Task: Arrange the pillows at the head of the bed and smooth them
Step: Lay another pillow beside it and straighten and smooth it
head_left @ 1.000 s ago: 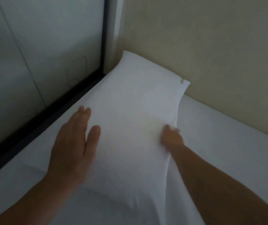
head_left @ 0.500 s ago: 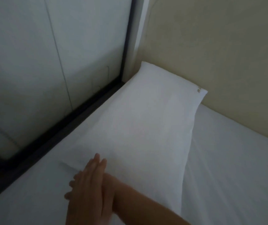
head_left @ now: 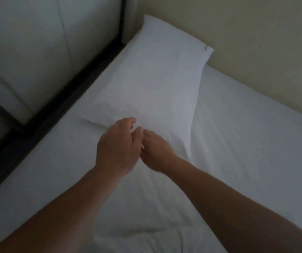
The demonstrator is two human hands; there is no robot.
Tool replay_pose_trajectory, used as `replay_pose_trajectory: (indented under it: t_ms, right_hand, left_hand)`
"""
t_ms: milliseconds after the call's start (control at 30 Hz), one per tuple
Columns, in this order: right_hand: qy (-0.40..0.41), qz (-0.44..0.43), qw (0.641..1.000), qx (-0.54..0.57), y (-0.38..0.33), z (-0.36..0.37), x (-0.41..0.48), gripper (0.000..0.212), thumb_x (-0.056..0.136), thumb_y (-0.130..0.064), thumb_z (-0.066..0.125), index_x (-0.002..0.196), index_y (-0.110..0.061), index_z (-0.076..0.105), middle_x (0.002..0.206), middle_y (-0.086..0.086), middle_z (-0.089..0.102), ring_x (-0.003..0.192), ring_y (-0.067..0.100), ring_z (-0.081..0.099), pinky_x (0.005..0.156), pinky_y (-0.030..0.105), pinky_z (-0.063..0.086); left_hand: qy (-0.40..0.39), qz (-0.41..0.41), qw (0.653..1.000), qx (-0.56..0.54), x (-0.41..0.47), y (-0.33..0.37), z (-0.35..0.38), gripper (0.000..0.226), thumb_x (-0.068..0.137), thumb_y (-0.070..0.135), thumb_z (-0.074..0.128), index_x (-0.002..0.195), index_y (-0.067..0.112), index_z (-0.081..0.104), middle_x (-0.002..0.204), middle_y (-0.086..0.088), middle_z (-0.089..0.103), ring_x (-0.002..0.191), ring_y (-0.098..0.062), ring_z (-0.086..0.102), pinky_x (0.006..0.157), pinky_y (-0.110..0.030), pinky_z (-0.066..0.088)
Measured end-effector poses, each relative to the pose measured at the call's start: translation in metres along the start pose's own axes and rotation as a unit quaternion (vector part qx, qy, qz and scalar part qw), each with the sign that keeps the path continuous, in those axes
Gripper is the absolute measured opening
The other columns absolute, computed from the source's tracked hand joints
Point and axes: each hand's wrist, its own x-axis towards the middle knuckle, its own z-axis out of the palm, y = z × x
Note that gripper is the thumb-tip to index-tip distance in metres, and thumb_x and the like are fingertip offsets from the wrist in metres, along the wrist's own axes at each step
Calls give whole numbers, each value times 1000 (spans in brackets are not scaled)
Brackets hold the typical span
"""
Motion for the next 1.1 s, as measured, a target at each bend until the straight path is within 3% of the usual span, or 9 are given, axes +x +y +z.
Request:
replay_pose_trajectory:
  t_ms: [200,333,433,533,633,733,933,1000,1100]
  right_hand:
    - [42,132,990,34,-4,2,-122,38,93,-34,47,130,-25,47,135,0,50,121,21,47,98,44,41]
    - [6,190,982,5,15,13,-206,40,93,-42,45,130,-28,47,135,-1,48,121,19,46,98,40,40]
    - [-16,216,976,-24,41,26,-262,44,91,-49,44,130,-29,45,137,-2,47,122,18,44,99,39,38]
    - [-31,233,971,-43,67,37,-315,52,89,-57,43,133,-31,43,142,-4,43,126,18,40,102,38,33]
    - [-59,239,967,-65,96,40,-364,63,85,-65,41,139,-33,36,151,-4,33,135,18,29,110,39,25]
    - [-36,258,962,-78,112,57,-413,76,80,-75,34,144,-36,22,156,-2,20,141,18,17,114,45,15]
    - [39,310,946,-86,104,133,-465,87,71,-84,7,145,-39,0,159,-5,-3,143,12,-11,112,53,-6]
    - [42,298,950,-87,110,137,-461,88,71,-85,8,145,-38,3,159,-5,0,143,13,-9,112,52,-7]
    - [63,279,957,-53,118,114,-448,78,77,-79,19,143,-37,19,157,-2,18,142,17,11,112,49,8]
  left_hand:
    - [-127,20,992,-12,-84,3,9,37,90,39,43,122,21,49,114,-1,62,99,-21,60,85,-43,49]
    - [-268,54,962,28,-153,18,40,40,89,44,45,125,27,43,121,1,59,107,-18,57,92,-39,46]
    - [-372,67,921,95,-200,25,75,62,82,65,41,133,30,35,134,-1,51,119,-22,49,99,-44,39]
    - [-437,73,876,192,-239,28,107,101,58,87,41,140,31,22,143,-6,39,127,-30,38,103,-51,30]
    - [-421,80,867,252,-264,18,130,132,30,98,39,141,34,9,151,-8,24,136,-32,25,108,-59,17]
    - [-382,48,876,289,-279,6,139,151,18,102,32,145,29,-6,157,-9,12,142,-30,14,109,-59,12]
    - [-310,63,903,290,-311,-1,153,143,21,103,32,143,30,14,140,-10,42,125,-29,42,105,-49,29]
    - [-277,67,907,310,-312,-2,156,143,18,102,33,140,28,22,134,-9,47,120,-28,47,99,-46,36]
    - [-274,45,905,322,-300,10,147,133,17,100,42,126,23,41,126,-5,54,113,-25,52,92,-42,41]
